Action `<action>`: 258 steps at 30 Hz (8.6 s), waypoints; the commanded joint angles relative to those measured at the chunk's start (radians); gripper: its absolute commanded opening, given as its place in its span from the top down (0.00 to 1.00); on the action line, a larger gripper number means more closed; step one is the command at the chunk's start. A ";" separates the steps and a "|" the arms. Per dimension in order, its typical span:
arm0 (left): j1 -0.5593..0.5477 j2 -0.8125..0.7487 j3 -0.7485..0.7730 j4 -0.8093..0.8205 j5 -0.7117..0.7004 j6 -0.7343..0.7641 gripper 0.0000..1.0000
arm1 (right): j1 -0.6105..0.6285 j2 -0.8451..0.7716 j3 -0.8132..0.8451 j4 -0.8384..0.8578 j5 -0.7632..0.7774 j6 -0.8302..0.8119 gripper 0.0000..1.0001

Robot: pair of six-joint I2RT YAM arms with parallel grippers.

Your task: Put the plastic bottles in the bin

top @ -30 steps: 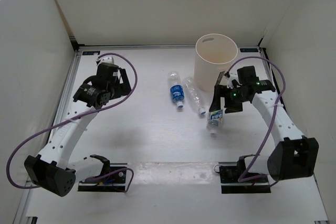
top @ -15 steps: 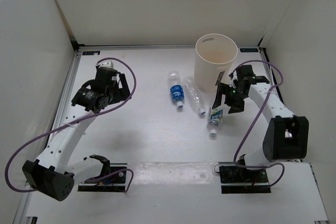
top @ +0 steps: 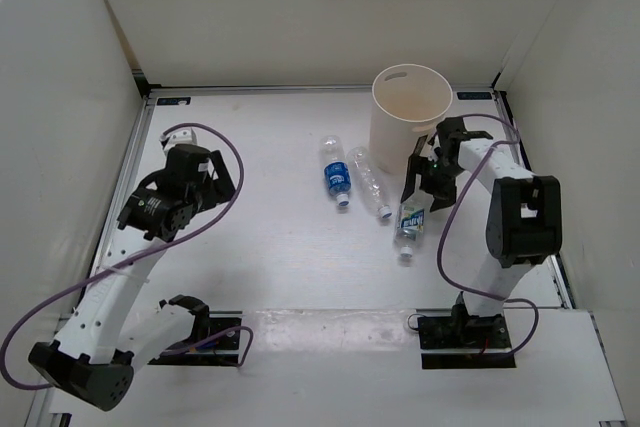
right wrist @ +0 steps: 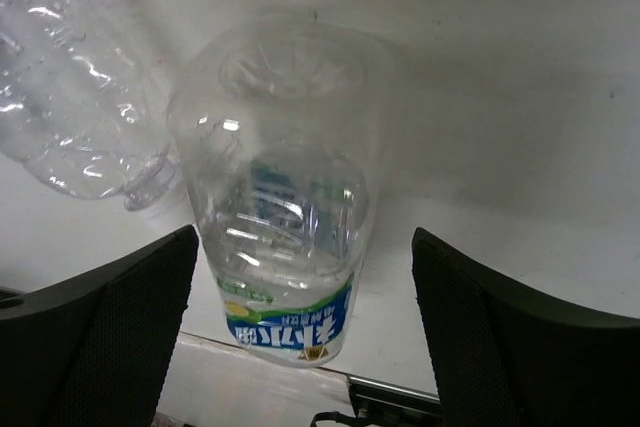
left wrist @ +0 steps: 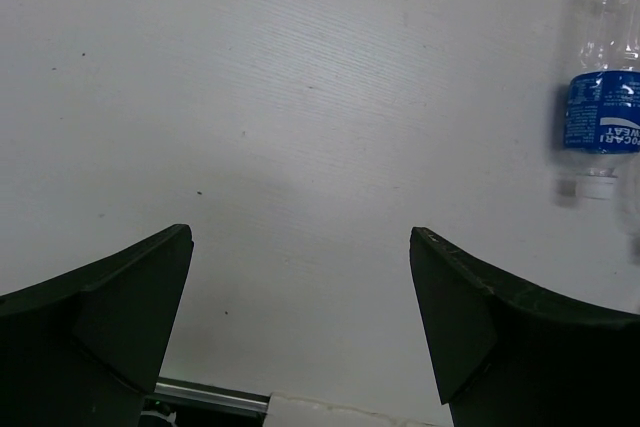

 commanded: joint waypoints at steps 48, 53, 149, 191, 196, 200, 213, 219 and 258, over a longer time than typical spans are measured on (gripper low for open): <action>-0.022 0.488 0.195 0.437 0.219 0.140 0.00 | -0.195 -0.266 0.623 0.327 -0.197 -0.076 1.00; -0.024 0.534 0.283 0.374 0.244 0.156 0.00 | -0.124 -0.102 0.740 0.399 -0.086 -0.079 1.00; -0.267 1.365 1.522 1.050 0.405 0.089 0.30 | -0.563 -0.427 0.429 -0.096 -0.381 -0.100 0.10; -0.251 0.679 0.172 1.155 0.337 -0.322 0.00 | -0.472 -0.342 0.389 0.003 -0.490 -0.054 0.10; -0.289 0.799 0.218 1.044 0.362 -0.408 0.00 | -0.449 -0.350 0.378 0.002 -0.492 -0.059 0.10; -0.292 0.892 0.319 0.934 0.424 -0.477 0.00 | -0.474 -0.364 0.363 -0.012 -0.493 -0.059 0.10; -0.307 1.131 0.444 0.897 0.610 -0.575 0.00 | -0.498 -0.387 0.351 -0.041 -0.493 -0.085 0.10; -0.304 1.169 0.465 0.848 0.592 -0.566 0.00 | -0.509 -0.382 0.358 -0.046 -0.492 -0.088 0.10; -0.258 1.299 0.554 0.829 0.603 -0.641 0.04 | -0.504 -0.375 0.335 -0.058 -0.479 -0.125 0.10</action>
